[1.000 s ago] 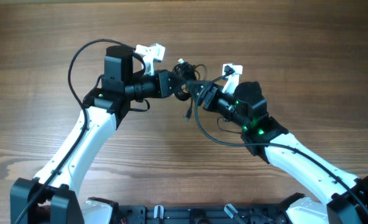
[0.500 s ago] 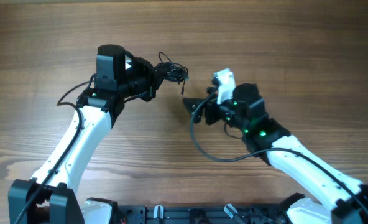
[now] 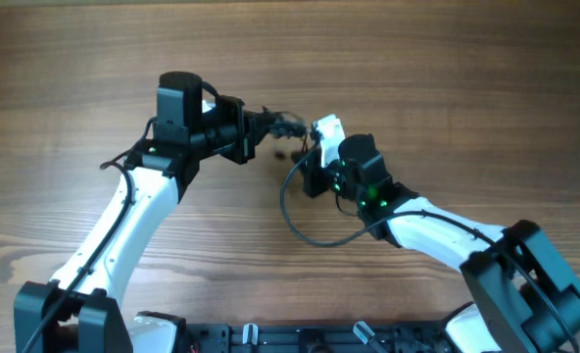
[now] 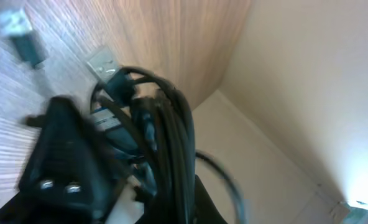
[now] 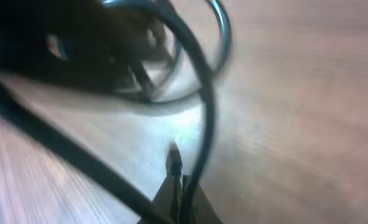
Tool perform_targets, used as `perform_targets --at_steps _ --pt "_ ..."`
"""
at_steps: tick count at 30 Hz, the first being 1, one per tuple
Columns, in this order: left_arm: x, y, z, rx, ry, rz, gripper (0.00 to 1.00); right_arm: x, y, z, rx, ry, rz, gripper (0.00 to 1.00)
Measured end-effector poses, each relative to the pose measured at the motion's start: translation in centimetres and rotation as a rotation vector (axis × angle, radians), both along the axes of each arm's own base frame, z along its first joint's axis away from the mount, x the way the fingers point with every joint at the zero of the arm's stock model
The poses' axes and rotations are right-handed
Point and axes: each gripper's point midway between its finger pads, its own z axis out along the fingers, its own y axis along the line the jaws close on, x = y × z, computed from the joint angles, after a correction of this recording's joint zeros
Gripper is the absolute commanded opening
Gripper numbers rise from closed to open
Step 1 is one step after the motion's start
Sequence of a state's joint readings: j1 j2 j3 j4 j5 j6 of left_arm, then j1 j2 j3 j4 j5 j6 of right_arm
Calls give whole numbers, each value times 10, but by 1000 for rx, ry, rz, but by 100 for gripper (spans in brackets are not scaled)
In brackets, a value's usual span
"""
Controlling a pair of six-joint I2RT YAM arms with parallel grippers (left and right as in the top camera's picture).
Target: Untangle cables
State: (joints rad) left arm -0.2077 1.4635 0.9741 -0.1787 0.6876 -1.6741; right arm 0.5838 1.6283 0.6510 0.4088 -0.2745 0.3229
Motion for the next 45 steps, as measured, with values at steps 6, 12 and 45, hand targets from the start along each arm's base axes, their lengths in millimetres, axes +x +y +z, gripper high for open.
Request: perform_targets --at_steps 6,12,45 --pt "15 40 -6 34 -35 60 4 -22 -19 7 -47 113 -12 22" --pt "24 59 -6 84 -97 78 4 -7 -59 3 -62 173 -161 33" --pt "-9 10 -21 -107 327 183 4 5 2 71 274 34 -125 34"
